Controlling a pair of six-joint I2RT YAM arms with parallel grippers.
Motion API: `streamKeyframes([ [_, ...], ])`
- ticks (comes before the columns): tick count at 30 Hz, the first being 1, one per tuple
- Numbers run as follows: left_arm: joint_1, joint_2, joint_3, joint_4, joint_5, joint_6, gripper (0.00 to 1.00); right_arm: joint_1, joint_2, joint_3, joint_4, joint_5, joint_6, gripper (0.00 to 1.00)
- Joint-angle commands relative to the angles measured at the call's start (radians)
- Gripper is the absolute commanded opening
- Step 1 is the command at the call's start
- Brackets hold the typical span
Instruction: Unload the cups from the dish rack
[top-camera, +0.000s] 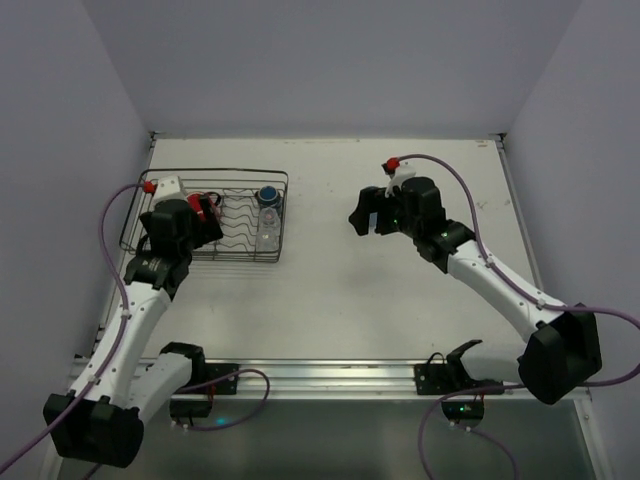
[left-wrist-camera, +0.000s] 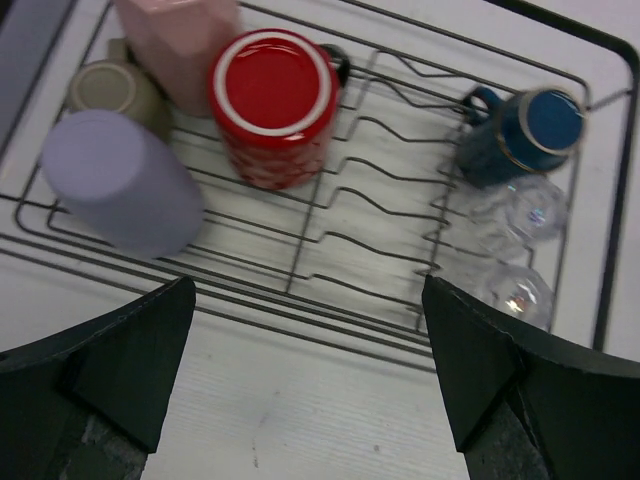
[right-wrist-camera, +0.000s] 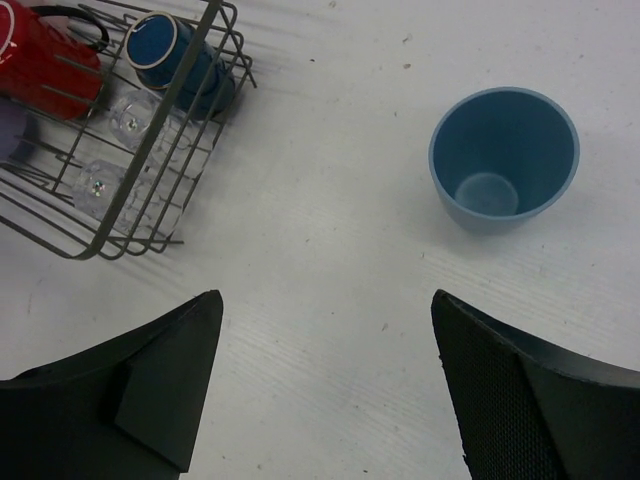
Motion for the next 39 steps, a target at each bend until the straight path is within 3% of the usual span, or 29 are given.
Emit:
streamKeyframes([
  [1,0.159,0.038,0.074,-0.009,-0.008,-0.031,1.00,-0.002,-0.065,-0.014,0.138,-0.043,0.044,0.87],
  [12,0.389,0.196,0.094,0.041,-0.028,0.002,1.00,-0.004,-0.063,-0.044,0.196,-0.106,0.052,0.86],
  [20,0.405,0.343,0.109,0.131,-0.042,-0.001,0.99,-0.004,-0.031,-0.030,0.199,-0.194,0.055,0.86],
  [27,0.425,0.451,0.143,0.153,-0.035,0.007,0.85,-0.002,0.009,-0.018,0.194,-0.251,0.065,0.85],
  [33,0.447,0.494,0.140,0.167,-0.011,0.009,0.81,-0.004,0.013,-0.016,0.194,-0.254,0.065,0.85],
  [35,0.451,0.500,0.140,0.170,0.004,0.012,0.74,-0.002,0.016,-0.016,0.193,-0.256,0.065,0.85],
  [38,0.451,0.489,0.140,0.159,0.029,0.005,0.41,-0.002,0.021,-0.015,0.194,-0.264,0.065,0.85],
  [39,0.451,0.479,0.139,0.155,0.035,0.001,0.36,-0.002,0.023,-0.015,0.198,-0.265,0.067,0.85],
])
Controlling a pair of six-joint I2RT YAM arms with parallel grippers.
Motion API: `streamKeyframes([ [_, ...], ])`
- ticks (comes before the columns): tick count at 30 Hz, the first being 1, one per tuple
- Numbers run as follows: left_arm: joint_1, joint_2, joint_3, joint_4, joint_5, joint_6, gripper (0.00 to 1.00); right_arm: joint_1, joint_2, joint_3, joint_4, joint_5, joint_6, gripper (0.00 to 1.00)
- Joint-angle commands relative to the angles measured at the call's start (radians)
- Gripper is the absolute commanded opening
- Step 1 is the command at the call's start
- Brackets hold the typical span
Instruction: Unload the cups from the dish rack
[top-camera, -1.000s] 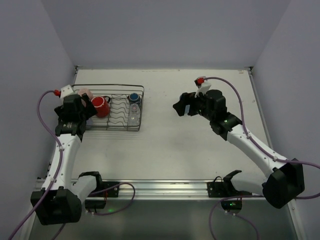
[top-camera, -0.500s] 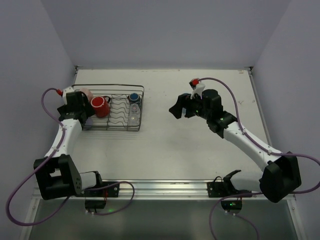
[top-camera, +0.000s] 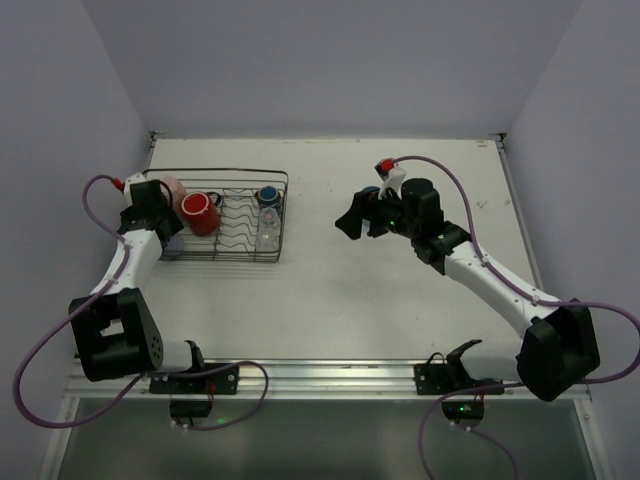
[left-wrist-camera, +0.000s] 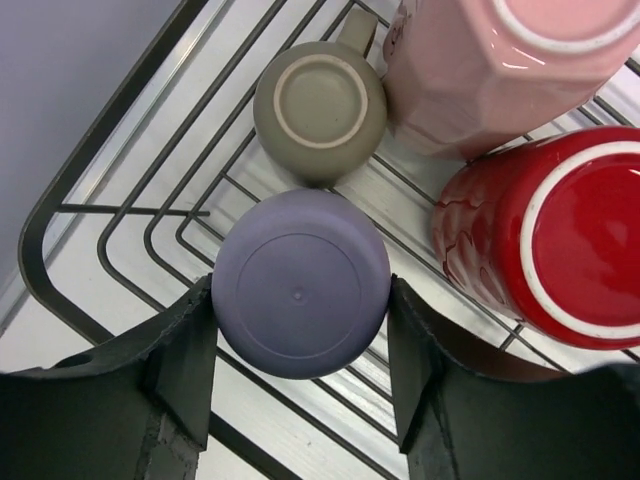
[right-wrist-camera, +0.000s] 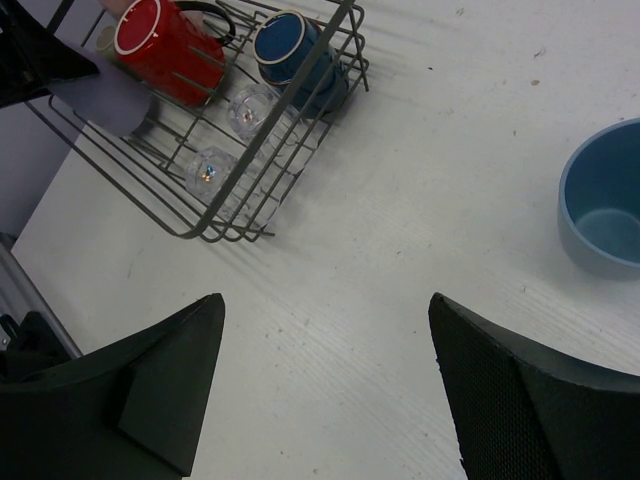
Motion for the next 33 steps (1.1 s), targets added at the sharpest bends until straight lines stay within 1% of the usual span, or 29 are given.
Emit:
streamKeyframes([
  [1,0.010,-0.048,0.031,0.033,0.032,-0.007,0.33,-0.002,0.010,0.038,0.053,-0.039,0.009,0.85],
  [2,0.010,-0.068,0.029,0.028,0.039,-0.010,0.28,-0.002,0.012,0.038,0.054,-0.044,0.012,0.85],
  [6,-0.001,-0.186,0.006,0.028,0.117,-0.021,0.22,-0.002,0.010,0.033,0.077,-0.055,0.029,0.84],
  [7,-0.008,-0.234,-0.003,0.028,0.153,-0.021,0.21,-0.004,-0.002,0.019,0.100,-0.049,0.040,0.84],
  [9,-0.034,-0.280,-0.014,0.025,0.175,-0.023,0.17,-0.002,-0.039,-0.040,0.198,-0.039,0.079,0.84],
  [11,-0.047,-0.360,-0.031,0.011,0.197,-0.030,0.13,-0.002,-0.099,-0.097,0.252,-0.044,0.116,0.83],
  [15,-0.062,-0.502,-0.061,-0.006,0.270,-0.047,0.12,-0.002,-0.175,-0.146,0.344,-0.091,0.179,0.82],
  [16,-0.065,-0.557,-0.064,-0.006,0.319,-0.061,0.12,-0.002,-0.194,-0.154,0.360,-0.107,0.196,0.82],
  [18,-0.073,-0.607,-0.072,0.012,0.414,-0.079,0.12,-0.004,-0.203,-0.169,0.405,-0.156,0.266,0.82],
  [19,-0.077,-0.640,-0.075,0.048,0.527,-0.108,0.12,-0.001,-0.206,-0.174,0.427,-0.176,0.292,0.82],
  [21,-0.088,-0.664,-0.109,0.107,0.652,-0.157,0.12,0.007,-0.197,-0.194,0.517,-0.212,0.380,0.81],
  [22,-0.094,-0.685,-0.129,0.197,0.766,-0.221,0.12,0.024,-0.191,-0.198,0.542,-0.235,0.403,0.81],
  [24,-0.134,-0.702,-0.197,0.296,0.835,-0.300,0.12,0.045,-0.166,-0.211,0.622,-0.245,0.463,0.81],
  [25,-0.155,-0.716,-0.221,0.409,0.882,-0.364,0.12,0.070,-0.157,-0.224,0.649,-0.240,0.477,0.80],
  [27,-0.226,-0.728,-0.279,0.485,0.899,-0.439,0.11,0.088,-0.127,-0.235,0.732,-0.240,0.520,0.79],
  [28,-0.249,-0.728,-0.299,0.567,0.919,-0.461,0.11,0.096,-0.113,-0.237,0.752,-0.248,0.546,0.79],
  [29,-0.279,-0.728,-0.316,0.603,0.928,-0.478,0.11,0.099,-0.097,-0.235,0.797,-0.256,0.556,0.77],
  [30,-0.292,-0.722,-0.351,0.631,0.939,-0.516,0.10,0.098,-0.065,-0.235,0.821,-0.266,0.567,0.76],
  [31,-0.301,-0.717,-0.367,0.696,0.948,-0.530,0.10,0.098,-0.047,-0.226,0.840,-0.278,0.578,0.75],
  [33,-0.323,-0.698,-0.406,0.756,0.958,-0.579,0.09,0.098,0.002,-0.208,0.863,-0.317,0.581,0.74],
])
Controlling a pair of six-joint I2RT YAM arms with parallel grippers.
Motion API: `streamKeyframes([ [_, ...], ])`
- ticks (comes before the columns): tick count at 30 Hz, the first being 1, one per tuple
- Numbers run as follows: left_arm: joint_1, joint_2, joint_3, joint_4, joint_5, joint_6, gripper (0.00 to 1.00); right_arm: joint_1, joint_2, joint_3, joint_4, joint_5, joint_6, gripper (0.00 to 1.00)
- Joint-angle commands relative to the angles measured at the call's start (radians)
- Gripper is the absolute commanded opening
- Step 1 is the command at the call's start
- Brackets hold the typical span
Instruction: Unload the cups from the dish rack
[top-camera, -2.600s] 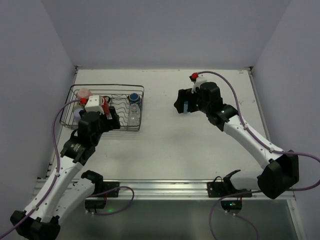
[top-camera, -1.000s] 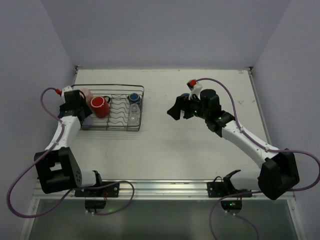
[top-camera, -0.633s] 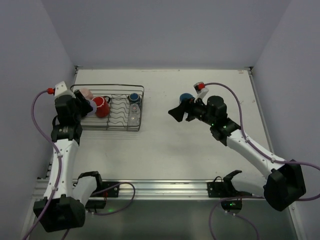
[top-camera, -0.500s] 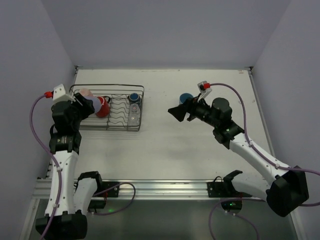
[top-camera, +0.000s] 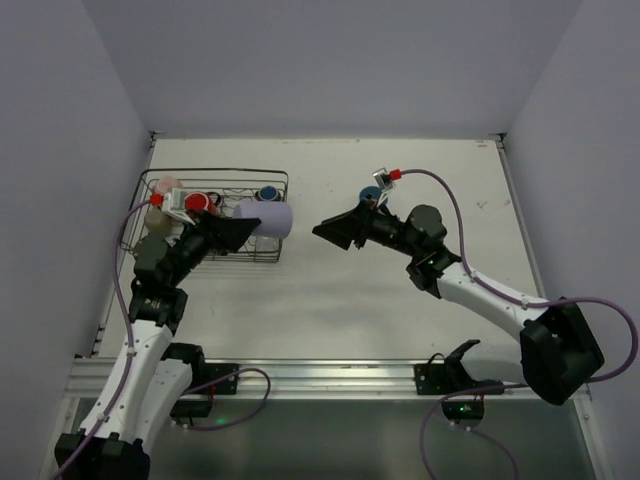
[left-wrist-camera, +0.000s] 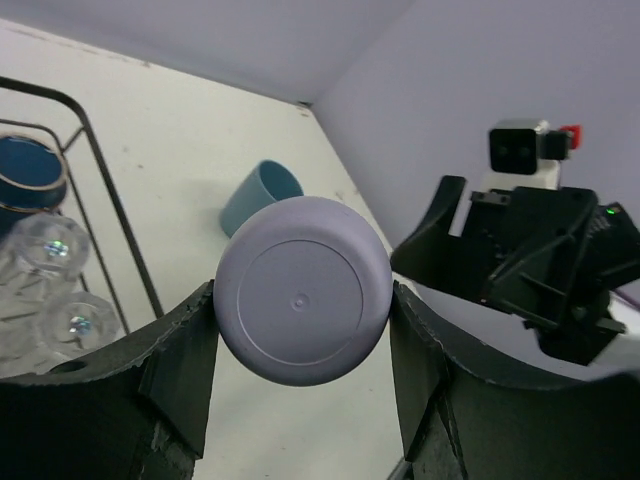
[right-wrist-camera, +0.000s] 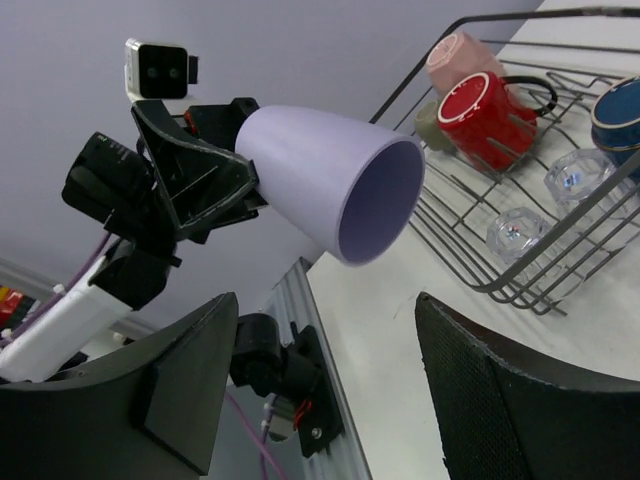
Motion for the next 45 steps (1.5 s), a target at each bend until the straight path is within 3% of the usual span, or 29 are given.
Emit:
streamKeyframes([
  [1,-0.035,0.018,-0.052,0.300,0.097,-0.154,0.09,0.004,0.064,0.041,0.162,-0.069,0.055,0.73],
  [11,-0.233,0.099,-0.128,0.486,0.024,-0.205,0.08,0.061,0.090,0.052,0.223,-0.061,0.085,0.71],
  [15,-0.291,0.101,-0.145,0.494,-0.022,-0.199,0.08,0.070,0.078,0.061,0.235,-0.060,0.106,0.61],
  [16,-0.302,0.102,-0.145,0.494,-0.033,-0.197,0.09,0.070,0.077,0.053,0.248,-0.048,0.127,0.57],
  [17,-0.318,0.102,-0.146,0.494,-0.036,-0.196,0.11,0.070,0.070,0.044,0.284,-0.035,0.140,0.47],
  [18,-0.322,0.098,-0.145,0.489,-0.032,-0.191,0.15,0.071,0.066,0.032,0.312,-0.022,0.153,0.39],
  [19,-0.322,0.093,-0.143,0.483,-0.030,-0.185,0.27,0.070,0.060,-0.002,0.336,0.016,0.172,0.32],
  [20,-0.322,0.087,-0.133,0.467,-0.031,-0.173,0.36,0.070,0.041,-0.019,0.359,0.043,0.172,0.18],
  [21,-0.322,0.070,-0.117,0.392,-0.047,-0.125,0.46,0.071,0.031,-0.028,0.357,0.063,0.166,0.12],
  [22,-0.322,0.064,-0.096,0.340,-0.056,-0.090,0.67,0.067,0.021,-0.037,0.349,0.077,0.136,0.07],
  [23,-0.322,0.055,-0.039,0.215,-0.064,-0.012,0.76,0.064,0.003,-0.036,0.312,0.095,0.122,0.00],
  [25,-0.322,0.047,0.027,0.085,-0.093,0.076,0.96,0.042,-0.014,-0.005,0.242,0.103,0.076,0.00],
  [28,-0.322,0.018,0.137,-0.165,-0.159,0.224,1.00,0.010,-0.060,0.076,0.018,0.109,-0.056,0.00],
  [30,-0.322,-0.011,0.199,-0.364,-0.249,0.313,1.00,-0.007,-0.075,0.159,-0.291,0.182,-0.177,0.00],
  [33,-0.322,-0.054,0.240,-0.533,-0.362,0.404,1.00,-0.039,-0.048,0.367,-0.701,0.323,-0.429,0.00],
  [35,-0.322,-0.079,0.230,-0.572,-0.396,0.433,1.00,-0.061,0.028,0.553,-0.978,0.388,-0.567,0.00],
  [38,-0.322,-0.116,0.196,-0.595,-0.444,0.487,1.00,-0.108,0.143,0.746,-1.215,0.495,-0.676,0.00],
  [42,-0.322,-0.123,0.147,-0.572,-0.527,0.530,1.00,-0.134,0.291,0.935,-1.422,0.580,-0.759,0.00],
  [45,-0.320,-0.119,0.158,-0.577,-0.507,0.542,1.00,-0.134,0.413,1.088,-1.559,0.621,-0.796,0.00],
])
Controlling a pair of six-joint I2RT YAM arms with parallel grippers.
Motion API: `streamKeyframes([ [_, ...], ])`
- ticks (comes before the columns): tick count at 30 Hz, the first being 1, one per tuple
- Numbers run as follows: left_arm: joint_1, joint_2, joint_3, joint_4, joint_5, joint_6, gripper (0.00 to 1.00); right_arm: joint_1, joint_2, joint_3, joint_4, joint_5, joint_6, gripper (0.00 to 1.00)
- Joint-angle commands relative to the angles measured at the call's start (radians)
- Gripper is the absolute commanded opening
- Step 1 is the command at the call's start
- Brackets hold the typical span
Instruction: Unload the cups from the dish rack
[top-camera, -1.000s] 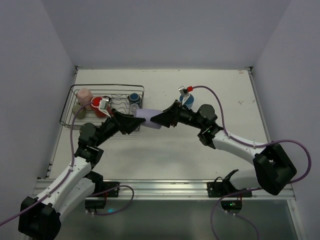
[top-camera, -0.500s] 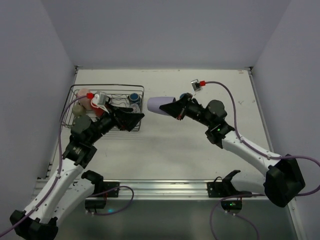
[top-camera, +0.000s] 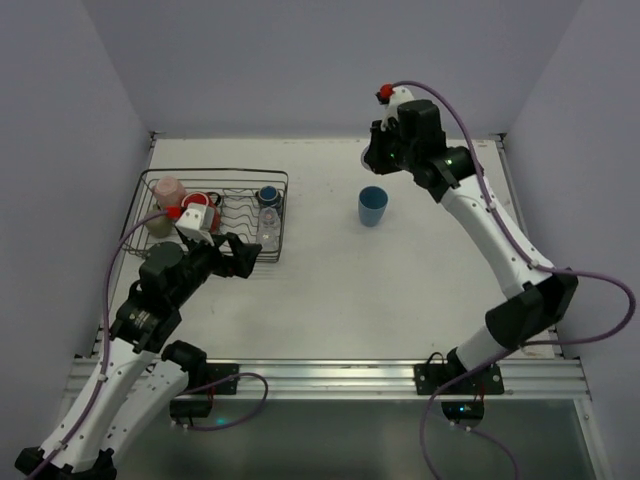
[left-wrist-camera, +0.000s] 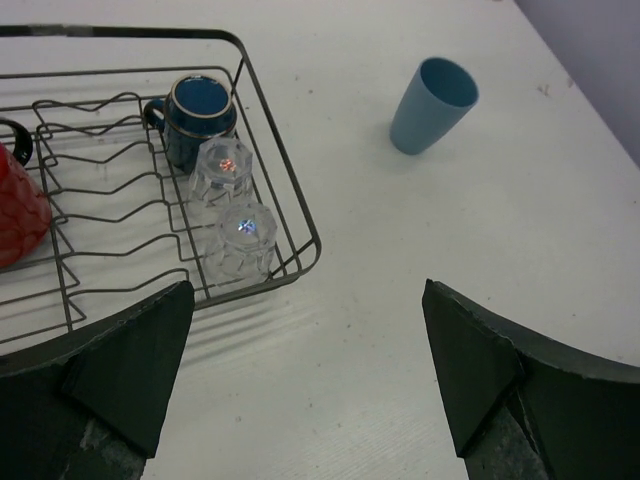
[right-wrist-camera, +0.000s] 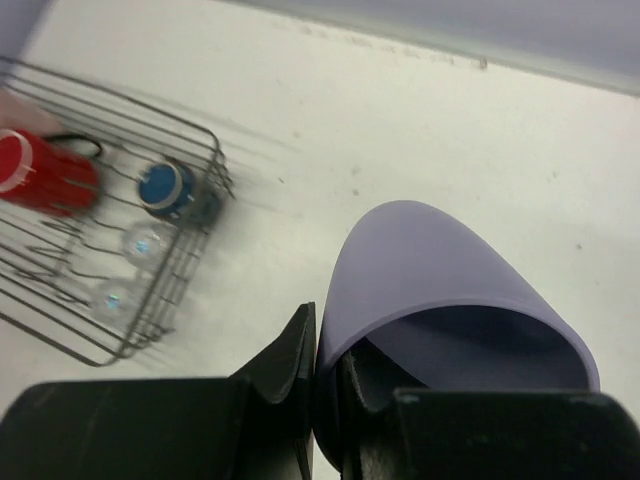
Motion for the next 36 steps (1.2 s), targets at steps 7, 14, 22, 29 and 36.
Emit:
streamKeyframes([
  [7,0.002,-0.005,-0.010,-0.007,-0.004,0.071,1.00,0.006,0.301,0.321,-0.427,0.111,-0.152,0.00],
  [14,0.002,-0.004,-0.012,-0.005,0.007,0.069,1.00,0.005,0.379,0.343,-0.448,0.083,-0.158,0.00],
  [22,0.003,0.005,-0.013,-0.005,0.004,0.071,1.00,0.005,0.418,0.317,-0.437,0.061,-0.169,0.00],
  [29,0.003,0.010,-0.013,-0.005,0.007,0.071,1.00,-0.001,0.462,0.332,-0.428,0.048,-0.177,0.00],
  [36,0.003,0.013,-0.012,-0.005,0.006,0.069,1.00,-0.006,0.493,0.334,-0.428,0.035,-0.178,0.00],
])
